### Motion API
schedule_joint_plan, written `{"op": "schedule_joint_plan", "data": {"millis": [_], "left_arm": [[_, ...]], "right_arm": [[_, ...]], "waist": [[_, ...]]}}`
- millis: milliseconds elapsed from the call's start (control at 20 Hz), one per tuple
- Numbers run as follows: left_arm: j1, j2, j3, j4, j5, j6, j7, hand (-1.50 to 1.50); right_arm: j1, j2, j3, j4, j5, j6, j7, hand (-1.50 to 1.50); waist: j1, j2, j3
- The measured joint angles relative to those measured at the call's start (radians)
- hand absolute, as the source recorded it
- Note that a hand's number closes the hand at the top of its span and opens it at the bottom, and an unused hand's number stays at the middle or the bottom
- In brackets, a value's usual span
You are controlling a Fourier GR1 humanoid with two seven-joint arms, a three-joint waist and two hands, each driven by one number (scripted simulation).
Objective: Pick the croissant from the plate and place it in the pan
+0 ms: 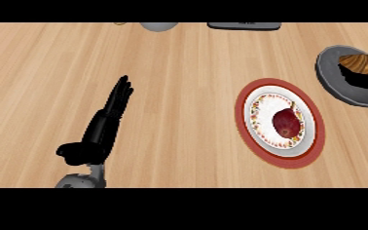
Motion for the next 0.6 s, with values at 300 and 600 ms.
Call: {"op": "schedule_joint_plan", "data": {"millis": [300,600], "left_arm": [[-0.011,-0.006,-0.008,0.004,-0.004,-0.006,0.001,0.0],[-0.025,-0.016,-0.025,0.014,-0.012,-0.013,-0.007,0.0]], "right_arm": [[-0.104,-0.081,-0.064,0.239,-0.03,-0.06,-0.123,1.5],[-0.134,-0.149,0.01,0.42,0.066,0.043,-0.032,-1.5]], "waist": [[0.018,0.009,0.002],[0.049,0.023,0.001]]}}
